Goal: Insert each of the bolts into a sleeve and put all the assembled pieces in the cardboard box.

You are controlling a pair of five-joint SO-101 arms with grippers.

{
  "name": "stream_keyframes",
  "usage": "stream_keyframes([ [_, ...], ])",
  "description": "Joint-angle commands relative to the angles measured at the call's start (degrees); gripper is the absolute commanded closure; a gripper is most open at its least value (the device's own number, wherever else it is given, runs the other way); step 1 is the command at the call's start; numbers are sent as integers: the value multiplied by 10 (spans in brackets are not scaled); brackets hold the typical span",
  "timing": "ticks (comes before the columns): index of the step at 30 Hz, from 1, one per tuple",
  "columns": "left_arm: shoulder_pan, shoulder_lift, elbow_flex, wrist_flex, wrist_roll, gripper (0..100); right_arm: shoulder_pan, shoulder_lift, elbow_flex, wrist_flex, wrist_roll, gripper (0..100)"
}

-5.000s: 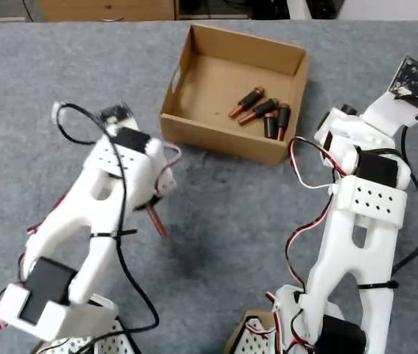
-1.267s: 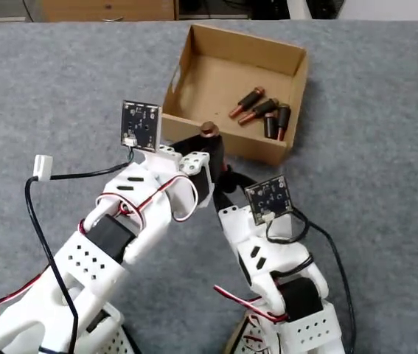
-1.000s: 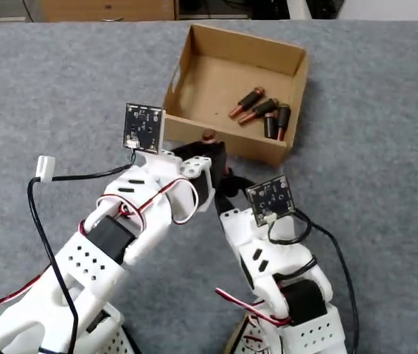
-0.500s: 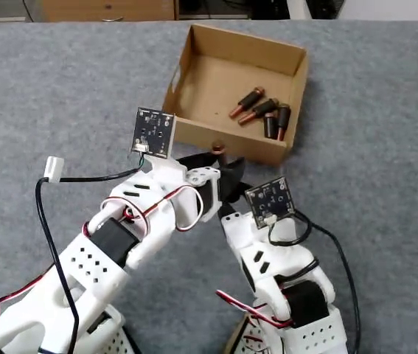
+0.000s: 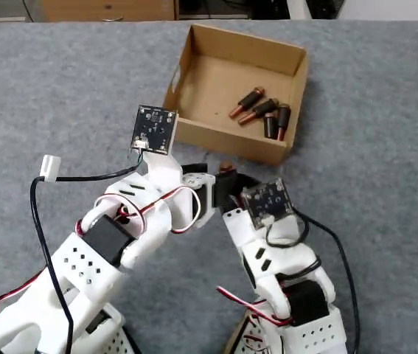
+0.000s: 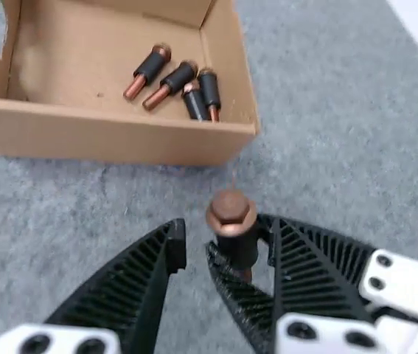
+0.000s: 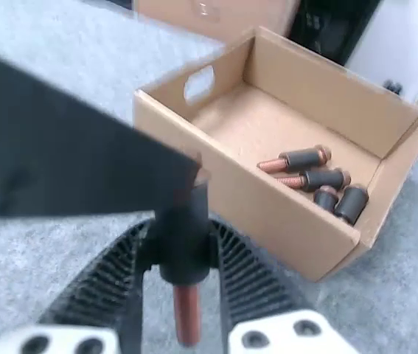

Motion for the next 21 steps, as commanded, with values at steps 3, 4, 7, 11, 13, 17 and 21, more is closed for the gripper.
stream_keyframes([
  [3, 2, -15, -32, 28, 2, 811, 12, -67, -62, -45, 6, 998],
  [4, 2, -16, -35, 33, -1, 811, 13, -66, -67, -55, 6, 998],
  [7, -18, -17, -57, 48, -1, 813, 39, -66, -71, -76, 5, 998],
  [11, -50, -17, -91, 76, 2, 816, 95, -64, -67, -130, 3, 998],
  [13, -63, -21, -107, 102, 3, 842, 111, -64, -67, -151, 3, 998],
  [17, -83, -61, -107, 142, 0, 978, 140, -63, -68, -200, 3, 998],
  [21, -127, -113, -50, 156, -2, 979, 160, -41, -77, -256, 3, 998],
])
